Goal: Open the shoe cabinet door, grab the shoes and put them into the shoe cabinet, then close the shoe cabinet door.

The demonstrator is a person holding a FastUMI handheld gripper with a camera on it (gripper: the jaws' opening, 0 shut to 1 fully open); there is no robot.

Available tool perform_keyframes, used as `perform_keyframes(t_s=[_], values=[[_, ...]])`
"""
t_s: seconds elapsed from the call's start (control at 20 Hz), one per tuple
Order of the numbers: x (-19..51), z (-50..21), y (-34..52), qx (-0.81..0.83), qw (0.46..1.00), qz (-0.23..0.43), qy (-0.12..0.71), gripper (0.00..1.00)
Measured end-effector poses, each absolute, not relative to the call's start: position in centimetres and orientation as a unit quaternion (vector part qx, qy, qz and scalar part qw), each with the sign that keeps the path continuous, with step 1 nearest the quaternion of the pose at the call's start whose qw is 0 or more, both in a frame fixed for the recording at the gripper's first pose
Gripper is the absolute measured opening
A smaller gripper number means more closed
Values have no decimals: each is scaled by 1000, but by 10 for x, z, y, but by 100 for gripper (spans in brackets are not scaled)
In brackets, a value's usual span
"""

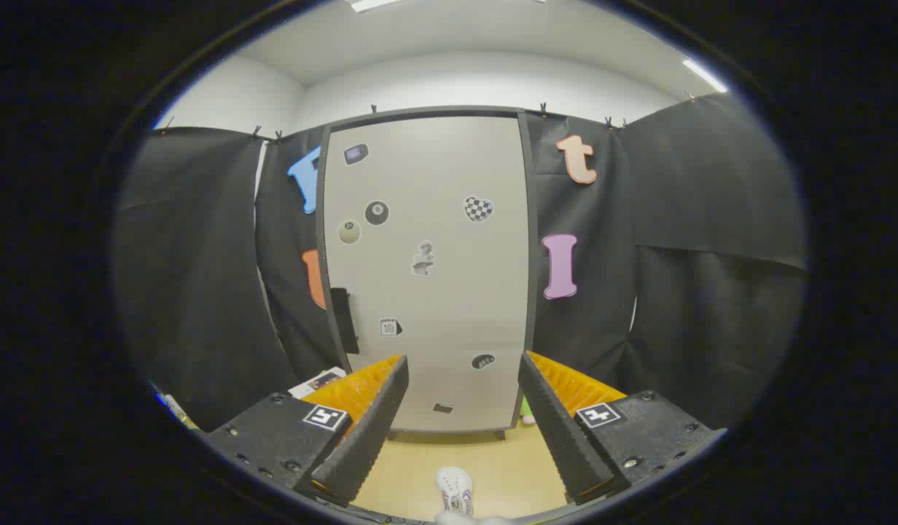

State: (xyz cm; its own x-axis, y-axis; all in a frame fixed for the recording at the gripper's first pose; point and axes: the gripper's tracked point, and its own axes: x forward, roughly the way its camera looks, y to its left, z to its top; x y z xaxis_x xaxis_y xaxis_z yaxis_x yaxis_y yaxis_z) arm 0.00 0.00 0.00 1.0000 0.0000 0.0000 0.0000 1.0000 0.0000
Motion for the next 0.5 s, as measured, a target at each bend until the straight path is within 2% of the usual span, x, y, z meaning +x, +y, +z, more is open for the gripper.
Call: perform_keyframes(t_s=[0.5], values=[[-1, 0, 0, -3, 1000, -8, -6, 99]])
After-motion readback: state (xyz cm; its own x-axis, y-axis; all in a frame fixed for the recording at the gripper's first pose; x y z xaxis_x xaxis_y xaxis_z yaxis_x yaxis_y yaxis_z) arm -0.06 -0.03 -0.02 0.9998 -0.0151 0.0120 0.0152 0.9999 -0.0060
